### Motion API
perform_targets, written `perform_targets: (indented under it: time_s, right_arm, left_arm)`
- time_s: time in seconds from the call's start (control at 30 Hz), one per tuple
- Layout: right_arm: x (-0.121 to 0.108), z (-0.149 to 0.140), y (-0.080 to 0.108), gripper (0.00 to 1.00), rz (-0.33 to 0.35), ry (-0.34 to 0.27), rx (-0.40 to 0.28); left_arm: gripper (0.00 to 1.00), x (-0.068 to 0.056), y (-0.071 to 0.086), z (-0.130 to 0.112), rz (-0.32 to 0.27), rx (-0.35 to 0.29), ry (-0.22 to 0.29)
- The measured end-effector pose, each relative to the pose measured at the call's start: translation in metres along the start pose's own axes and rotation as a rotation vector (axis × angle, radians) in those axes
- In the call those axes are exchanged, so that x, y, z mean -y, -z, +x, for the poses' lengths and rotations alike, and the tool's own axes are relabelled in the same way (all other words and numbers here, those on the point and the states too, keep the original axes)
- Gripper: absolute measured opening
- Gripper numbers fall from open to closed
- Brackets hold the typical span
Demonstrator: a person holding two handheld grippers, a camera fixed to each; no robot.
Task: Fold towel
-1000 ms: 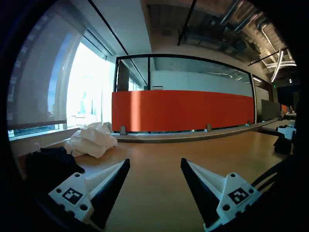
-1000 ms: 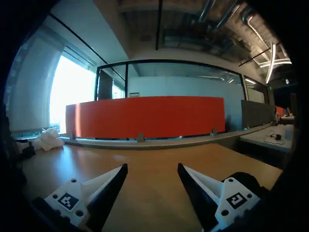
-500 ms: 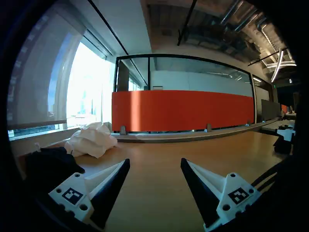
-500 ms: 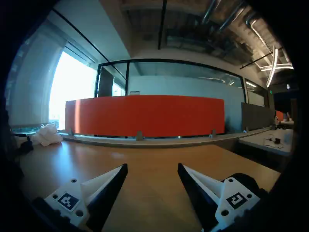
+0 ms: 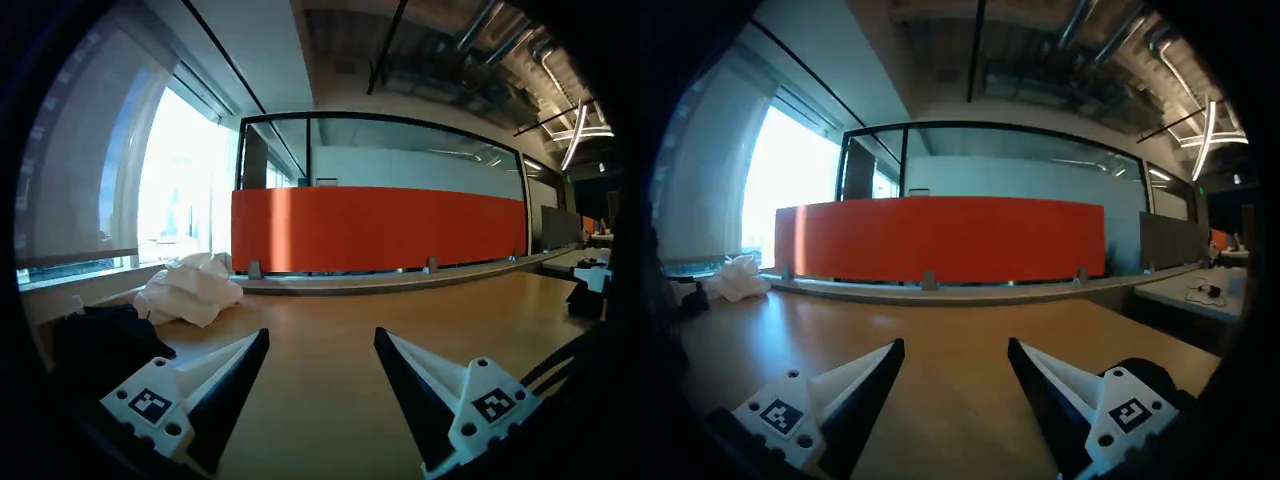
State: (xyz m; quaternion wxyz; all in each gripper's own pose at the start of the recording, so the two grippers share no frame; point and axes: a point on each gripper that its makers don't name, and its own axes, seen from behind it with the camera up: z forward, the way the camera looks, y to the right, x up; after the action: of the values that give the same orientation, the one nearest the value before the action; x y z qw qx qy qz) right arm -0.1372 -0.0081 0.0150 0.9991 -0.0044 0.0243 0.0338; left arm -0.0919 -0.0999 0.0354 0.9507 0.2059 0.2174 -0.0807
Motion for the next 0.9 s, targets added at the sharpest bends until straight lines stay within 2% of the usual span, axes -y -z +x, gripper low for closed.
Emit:
perform_targets:
  time_s: [0.9]
  right_arm:
    - [0.0006,0.0007,0.0000,1.00,0.001,-0.001,0.001]
  left_arm:
    - [0.98,0.0008,0.0008,0.0023,0.000,0.001,0.000]
